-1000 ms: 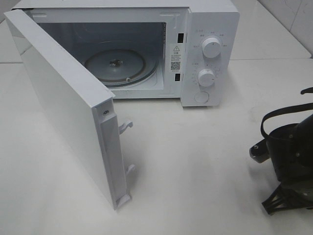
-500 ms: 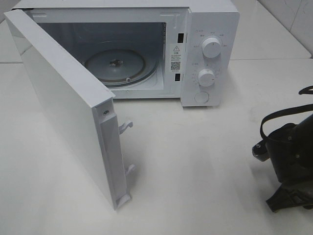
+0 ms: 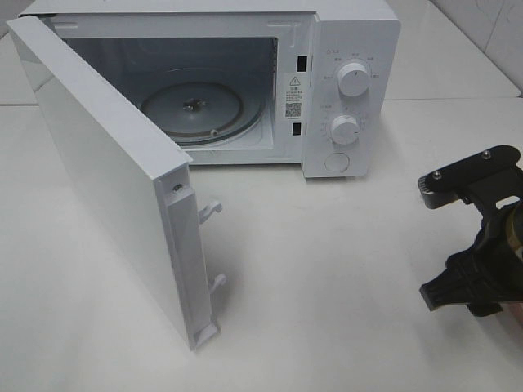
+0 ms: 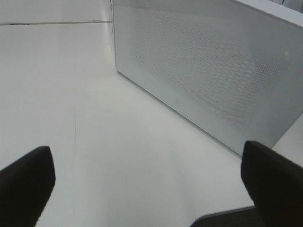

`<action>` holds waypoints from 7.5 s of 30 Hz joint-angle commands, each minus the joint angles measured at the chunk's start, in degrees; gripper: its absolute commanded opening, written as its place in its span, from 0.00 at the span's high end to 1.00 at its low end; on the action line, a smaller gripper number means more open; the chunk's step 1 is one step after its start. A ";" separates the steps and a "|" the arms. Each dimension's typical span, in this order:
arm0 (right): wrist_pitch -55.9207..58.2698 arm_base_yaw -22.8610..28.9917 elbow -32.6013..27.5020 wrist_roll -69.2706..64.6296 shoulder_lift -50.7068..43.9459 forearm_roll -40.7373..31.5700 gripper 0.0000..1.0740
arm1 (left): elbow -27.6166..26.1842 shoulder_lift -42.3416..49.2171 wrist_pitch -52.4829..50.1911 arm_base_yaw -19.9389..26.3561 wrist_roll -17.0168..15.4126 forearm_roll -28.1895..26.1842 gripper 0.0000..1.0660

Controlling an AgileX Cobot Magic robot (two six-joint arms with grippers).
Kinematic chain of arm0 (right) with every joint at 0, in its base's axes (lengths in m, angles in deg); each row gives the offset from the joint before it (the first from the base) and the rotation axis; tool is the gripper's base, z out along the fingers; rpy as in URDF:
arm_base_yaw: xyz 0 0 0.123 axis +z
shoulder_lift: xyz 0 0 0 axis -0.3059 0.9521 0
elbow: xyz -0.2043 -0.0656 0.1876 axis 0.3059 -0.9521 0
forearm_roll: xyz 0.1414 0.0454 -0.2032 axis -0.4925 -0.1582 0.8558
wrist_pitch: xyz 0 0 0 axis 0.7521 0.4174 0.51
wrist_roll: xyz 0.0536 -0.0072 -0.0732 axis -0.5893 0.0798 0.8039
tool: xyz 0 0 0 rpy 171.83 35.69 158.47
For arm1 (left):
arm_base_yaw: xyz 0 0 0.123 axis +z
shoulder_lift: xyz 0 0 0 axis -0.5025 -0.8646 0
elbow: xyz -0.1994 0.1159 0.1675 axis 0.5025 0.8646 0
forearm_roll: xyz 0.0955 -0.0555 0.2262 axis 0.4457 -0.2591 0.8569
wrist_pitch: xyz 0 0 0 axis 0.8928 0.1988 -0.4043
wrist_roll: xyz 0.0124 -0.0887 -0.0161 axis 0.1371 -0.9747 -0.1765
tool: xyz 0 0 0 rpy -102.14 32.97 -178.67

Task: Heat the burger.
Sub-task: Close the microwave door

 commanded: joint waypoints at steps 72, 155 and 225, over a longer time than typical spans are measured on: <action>18.79 -29.16 -1.89 43.26 -80.16 -36.61 0.29 | 0.06 0.17 -0.29 0.11 -0.23 -0.11 0.06; 18.79 -29.16 -1.89 43.14 -80.16 -36.61 0.29 | 16.39 -58.96 -92.42 -6.76 -1.78 14.84 1.00; 18.79 -29.16 -1.89 43.14 -80.16 -36.61 0.29 | -31.86 -109.61 -98.20 -32.77 -0.80 -5.33 1.00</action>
